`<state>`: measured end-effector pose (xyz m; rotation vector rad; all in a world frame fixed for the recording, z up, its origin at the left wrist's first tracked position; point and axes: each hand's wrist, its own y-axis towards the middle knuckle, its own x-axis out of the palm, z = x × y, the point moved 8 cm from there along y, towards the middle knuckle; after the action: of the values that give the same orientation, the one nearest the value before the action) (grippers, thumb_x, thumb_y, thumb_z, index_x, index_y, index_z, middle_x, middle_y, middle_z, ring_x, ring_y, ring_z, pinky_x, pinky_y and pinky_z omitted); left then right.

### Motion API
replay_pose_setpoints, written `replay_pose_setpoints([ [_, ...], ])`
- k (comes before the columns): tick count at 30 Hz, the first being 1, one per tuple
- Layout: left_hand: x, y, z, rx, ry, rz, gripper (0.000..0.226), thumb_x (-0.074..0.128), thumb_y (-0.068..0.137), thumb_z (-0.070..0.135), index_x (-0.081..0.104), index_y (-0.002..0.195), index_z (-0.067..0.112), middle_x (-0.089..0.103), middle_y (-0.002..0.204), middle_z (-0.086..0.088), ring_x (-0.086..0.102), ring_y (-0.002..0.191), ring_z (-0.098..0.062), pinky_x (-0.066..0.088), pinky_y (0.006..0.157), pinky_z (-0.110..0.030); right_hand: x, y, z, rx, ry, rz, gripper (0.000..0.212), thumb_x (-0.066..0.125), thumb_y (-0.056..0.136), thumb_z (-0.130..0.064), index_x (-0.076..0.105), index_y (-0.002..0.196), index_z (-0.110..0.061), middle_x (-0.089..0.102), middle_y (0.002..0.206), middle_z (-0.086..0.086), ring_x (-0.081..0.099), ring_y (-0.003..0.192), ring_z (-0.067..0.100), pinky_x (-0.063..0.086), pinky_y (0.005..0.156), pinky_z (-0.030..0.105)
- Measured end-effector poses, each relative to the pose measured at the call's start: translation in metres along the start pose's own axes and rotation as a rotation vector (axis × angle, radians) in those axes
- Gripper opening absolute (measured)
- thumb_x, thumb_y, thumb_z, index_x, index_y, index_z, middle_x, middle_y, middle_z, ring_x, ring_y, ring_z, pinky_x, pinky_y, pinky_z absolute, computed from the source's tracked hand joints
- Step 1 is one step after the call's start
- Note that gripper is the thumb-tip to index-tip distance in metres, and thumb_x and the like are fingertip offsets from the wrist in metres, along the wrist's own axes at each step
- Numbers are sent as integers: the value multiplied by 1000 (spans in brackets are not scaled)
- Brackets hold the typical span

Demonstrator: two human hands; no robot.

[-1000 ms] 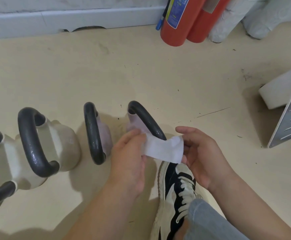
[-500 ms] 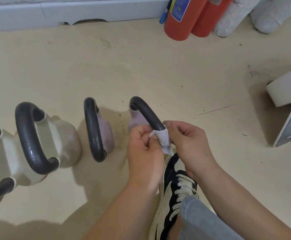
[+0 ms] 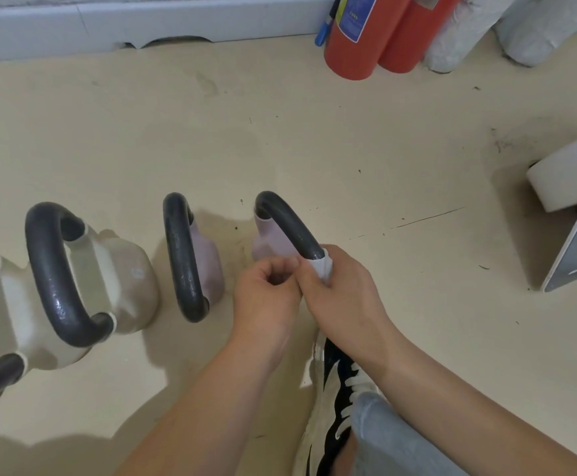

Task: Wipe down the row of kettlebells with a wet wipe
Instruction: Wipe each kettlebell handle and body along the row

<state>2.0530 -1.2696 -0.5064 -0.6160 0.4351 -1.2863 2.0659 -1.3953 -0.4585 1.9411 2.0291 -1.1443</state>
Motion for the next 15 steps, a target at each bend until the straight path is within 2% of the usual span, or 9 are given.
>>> replay_pose_setpoints([
  [2,1,-3,-5,-20,16,-41,12,71,95,25,78,90,16,79,84,1,69,75,-4,53,70,-23,0,4,-6,-43,-102,32,20,56,103,-45,59,105,-25,67,81,-8,65,70,5,52,60,23],
  [4,0,-5,-10,-27,35,-57,13,71,94,27,76,88,17,74,77,9,64,67,0,49,69,-22,1,5,-8,-78,-275,44,31,50,103,-52,54,103,-21,65,82,-7,64,73,14,54,65,37],
  [8,-4,-5,-19,-29,59,-49,6,76,88,27,76,86,21,73,80,6,64,73,-8,51,73,-27,0,2,5,-114,-379,83,38,43,103,-56,47,103,-19,59,86,-5,60,77,20,49,62,37],
  [12,-8,-9,-24,-39,66,-37,5,76,89,29,77,87,24,72,75,8,63,70,-7,51,70,-26,7,-2,17,-130,-296,99,27,41,100,-54,38,107,-29,58,90,-6,59,77,19,42,59,34],
  [15,-12,-11,-30,-60,52,-7,3,76,89,28,76,91,26,76,85,3,69,81,-13,54,74,-28,11,-6,24,-111,-212,93,25,41,100,-54,33,113,-34,62,89,-4,62,75,18,45,59,35],
])
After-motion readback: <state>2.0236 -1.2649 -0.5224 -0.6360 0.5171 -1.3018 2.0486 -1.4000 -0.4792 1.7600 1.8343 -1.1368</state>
